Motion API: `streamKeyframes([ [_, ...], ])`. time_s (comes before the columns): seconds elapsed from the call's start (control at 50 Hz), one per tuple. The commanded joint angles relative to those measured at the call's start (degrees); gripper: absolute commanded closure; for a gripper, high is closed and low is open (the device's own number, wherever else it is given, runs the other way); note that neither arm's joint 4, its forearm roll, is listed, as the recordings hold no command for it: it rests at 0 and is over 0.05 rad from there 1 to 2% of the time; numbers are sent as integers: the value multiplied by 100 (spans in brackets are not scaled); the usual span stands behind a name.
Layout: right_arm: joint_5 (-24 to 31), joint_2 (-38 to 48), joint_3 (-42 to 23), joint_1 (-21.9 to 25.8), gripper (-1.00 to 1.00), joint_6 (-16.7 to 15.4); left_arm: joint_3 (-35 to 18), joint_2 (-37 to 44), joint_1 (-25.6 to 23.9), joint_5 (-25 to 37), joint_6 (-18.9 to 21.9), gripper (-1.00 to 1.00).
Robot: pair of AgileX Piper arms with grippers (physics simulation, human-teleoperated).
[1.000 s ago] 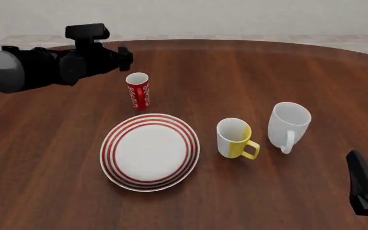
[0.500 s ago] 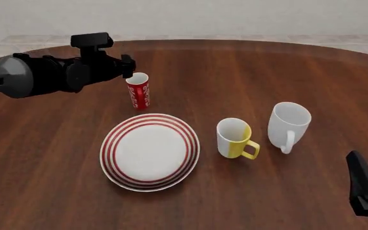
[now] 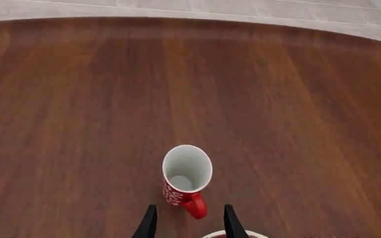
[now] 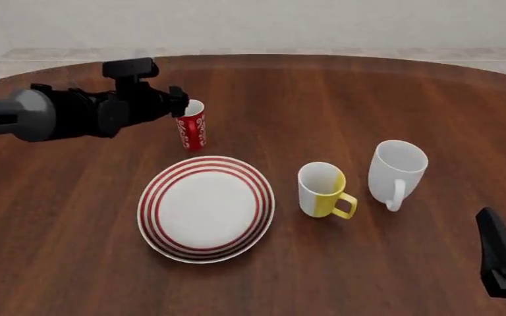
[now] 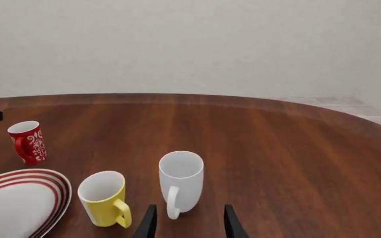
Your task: Pick up the red mug and put it on the plate
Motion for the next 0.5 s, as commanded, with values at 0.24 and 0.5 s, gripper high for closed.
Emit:
streamKeyframes([
  [0.24,6,-14,0,-3,-100,-5,-4,219,-95,-178,-33,-100],
  [0.5,-18,19,1,-2,-100,-9,43,324,-91,-305,-91,-100],
])
